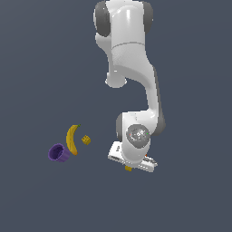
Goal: Pick up a designated object from a clutter of objects.
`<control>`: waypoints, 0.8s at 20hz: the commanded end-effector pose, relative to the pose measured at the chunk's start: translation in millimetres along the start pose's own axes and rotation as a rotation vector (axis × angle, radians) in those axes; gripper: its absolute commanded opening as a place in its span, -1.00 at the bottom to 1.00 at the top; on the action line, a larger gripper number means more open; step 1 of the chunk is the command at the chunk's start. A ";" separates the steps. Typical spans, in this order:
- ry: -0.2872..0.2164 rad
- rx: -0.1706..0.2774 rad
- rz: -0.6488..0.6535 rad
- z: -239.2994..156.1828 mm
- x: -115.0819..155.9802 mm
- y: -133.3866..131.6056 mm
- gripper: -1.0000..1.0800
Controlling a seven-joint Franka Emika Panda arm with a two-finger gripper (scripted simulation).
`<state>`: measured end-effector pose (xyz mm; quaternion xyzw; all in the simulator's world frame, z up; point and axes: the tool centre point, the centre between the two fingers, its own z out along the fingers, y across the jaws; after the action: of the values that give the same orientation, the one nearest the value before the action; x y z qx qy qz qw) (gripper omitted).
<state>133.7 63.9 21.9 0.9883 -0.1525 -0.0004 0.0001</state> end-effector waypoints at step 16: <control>0.001 0.000 0.000 -29.0 3.7 15.0 -1.00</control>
<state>132.4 52.8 42.5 0.9884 -0.1522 -0.0010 0.0002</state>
